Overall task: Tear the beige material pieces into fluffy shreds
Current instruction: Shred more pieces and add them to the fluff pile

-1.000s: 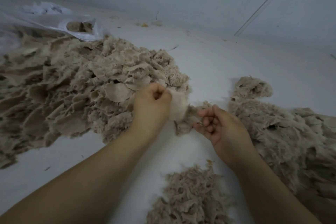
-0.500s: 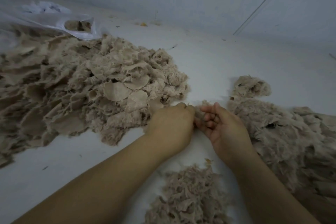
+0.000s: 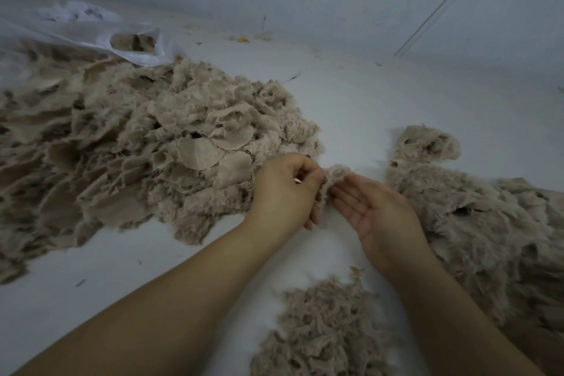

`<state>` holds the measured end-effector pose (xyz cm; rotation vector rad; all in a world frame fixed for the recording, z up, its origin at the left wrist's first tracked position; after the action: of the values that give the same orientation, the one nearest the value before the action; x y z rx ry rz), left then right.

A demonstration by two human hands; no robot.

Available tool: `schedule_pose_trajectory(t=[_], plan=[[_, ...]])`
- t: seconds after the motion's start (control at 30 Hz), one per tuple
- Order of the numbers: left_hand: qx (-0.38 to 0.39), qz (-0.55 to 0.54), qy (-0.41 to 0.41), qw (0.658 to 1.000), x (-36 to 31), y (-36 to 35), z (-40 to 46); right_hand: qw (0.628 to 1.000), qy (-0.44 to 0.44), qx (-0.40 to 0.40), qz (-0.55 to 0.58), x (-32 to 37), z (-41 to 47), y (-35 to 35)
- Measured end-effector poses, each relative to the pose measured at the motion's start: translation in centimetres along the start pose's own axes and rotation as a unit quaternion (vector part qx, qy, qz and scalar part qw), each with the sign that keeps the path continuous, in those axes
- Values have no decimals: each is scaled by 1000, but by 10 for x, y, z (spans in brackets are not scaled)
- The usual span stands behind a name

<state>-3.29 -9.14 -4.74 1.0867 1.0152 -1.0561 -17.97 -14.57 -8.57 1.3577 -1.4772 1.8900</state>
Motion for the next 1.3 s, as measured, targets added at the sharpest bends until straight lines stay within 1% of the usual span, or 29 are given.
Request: schedule_pose_trajectory(t=[0.07, 0.13, 0.2, 0.27, 0.33, 0.43, 0.53, 0.6, 0.67, 0.77, 0.87, 0.97, 1.03, 1.1, 1.17, 1.23, 1.3], plan=[[7, -73, 5, 997, 0, 0, 0, 1000, 3, 1, -4, 1, -1, -2], [37, -140, 24, 989, 1, -3, 0, 1000, 9, 13, -17, 3, -4, -6], [62, -188, 45, 979, 1, -8, -2, 996, 12, 52, -66, 6, -8, -9], [75, -208, 55, 974, 0, -11, -4, 989, -5, 79, -126, 8, -11, -13], [78, -181, 56, 979, -1, -12, -6, 987, -19, 70, -141, 8, -12, -11], [65, -114, 65, 989, 0, -12, -8, 992, -10, 74, -99, 7, -8, -8], [48, -115, 69, 990, 1, -10, -9, 996, -6, 72, -61, 6, -6, -8], [52, -99, 69, 991, 1, -8, -9, 996, -4, 75, -55, 4, -5, -7], [68, -44, 64, 995, 0, -8, -9, 995, -7, 81, -63, 5, -5, -8], [94, 27, 36, 995, -2, -9, -8, 989, -7, 95, -109, 5, -6, -10], [85, 60, 9, 995, -3, -10, -9, 990, -11, 97, -106, 5, -7, -11], [40, 44, 14, 998, -3, -9, -8, 987, -7, 107, -117, 6, -8, -10], [20, -2, 34, 999, -1, -6, -8, 986, -6, 108, -127, 5, -8, -9], [21, -45, 47, 998, 0, -5, -8, 986, -8, 101, -133, 6, -8, -9], [31, -48, 44, 997, -1, -6, -9, 987, -8, 99, -130, 7, -8, -9], [39, -37, 40, 998, -2, -8, -10, 982, -18, 122, -142, 6, -9, -9], [50, -53, 49, 996, -2, -10, -10, 978, -27, 140, -153, 5, -11, -9]])
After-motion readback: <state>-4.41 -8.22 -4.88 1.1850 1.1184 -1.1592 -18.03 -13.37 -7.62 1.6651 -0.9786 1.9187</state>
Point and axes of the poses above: each hand's wrist, its own z-axis towards the middle knuckle, its own y-axis out of the back of the hand, x = y × z, the point moved 2 cm from there along z, towards the middle knuckle, and after that the axes turned 15 degrees about x, right-handed, at the moved point
